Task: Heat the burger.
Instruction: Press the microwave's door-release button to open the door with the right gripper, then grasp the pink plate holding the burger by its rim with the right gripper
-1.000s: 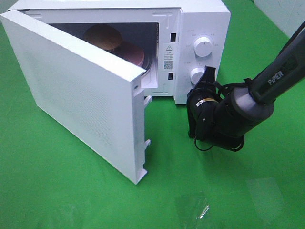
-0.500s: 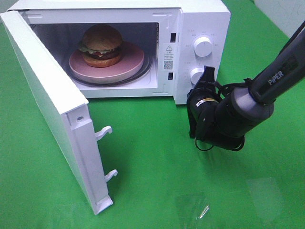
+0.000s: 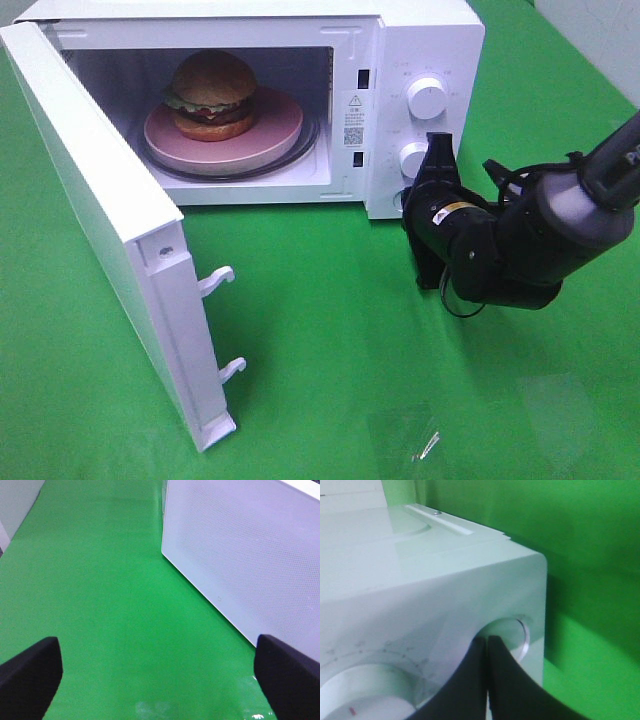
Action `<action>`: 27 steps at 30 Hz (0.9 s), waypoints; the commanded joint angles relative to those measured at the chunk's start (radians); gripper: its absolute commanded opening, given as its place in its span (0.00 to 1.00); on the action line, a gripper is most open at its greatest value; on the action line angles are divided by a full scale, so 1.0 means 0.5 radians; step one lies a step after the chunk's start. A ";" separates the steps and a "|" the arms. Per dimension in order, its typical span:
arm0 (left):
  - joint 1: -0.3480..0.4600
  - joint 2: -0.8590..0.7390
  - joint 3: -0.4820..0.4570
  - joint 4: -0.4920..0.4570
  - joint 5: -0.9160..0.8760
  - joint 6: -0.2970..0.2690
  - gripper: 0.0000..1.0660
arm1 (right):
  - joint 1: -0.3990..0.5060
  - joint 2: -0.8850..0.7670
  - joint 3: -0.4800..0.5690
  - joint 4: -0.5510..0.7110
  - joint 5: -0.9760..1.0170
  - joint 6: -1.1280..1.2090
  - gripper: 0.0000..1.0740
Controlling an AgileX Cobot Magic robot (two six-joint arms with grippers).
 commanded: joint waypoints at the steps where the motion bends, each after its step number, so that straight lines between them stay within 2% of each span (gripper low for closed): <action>1: 0.004 -0.030 -0.002 0.000 -0.026 0.000 0.92 | -0.014 -0.122 0.014 -0.176 -0.054 -0.004 0.00; 10: 0.004 -0.030 -0.002 0.000 -0.026 0.000 0.92 | -0.014 -0.336 0.254 -0.456 0.010 0.018 0.00; 14: 0.004 -0.030 -0.002 0.000 -0.026 0.000 0.92 | -0.014 -0.508 0.390 -0.630 0.198 -0.028 0.00; 19: 0.004 -0.030 -0.002 0.000 -0.026 0.000 0.92 | -0.014 -0.598 0.438 -0.722 0.312 -0.100 0.00; 23: 0.004 -0.030 -0.002 0.000 -0.026 0.000 0.92 | -0.014 -0.800 0.460 -0.856 0.624 -0.396 0.00; 26: 0.004 -0.030 -0.002 0.000 -0.026 0.000 0.92 | -0.014 -0.826 0.460 -0.868 0.662 -0.466 0.00; 27: 0.004 -0.030 -0.002 0.000 -0.026 0.000 0.92 | -0.014 -0.878 0.460 -0.892 0.740 -0.670 0.00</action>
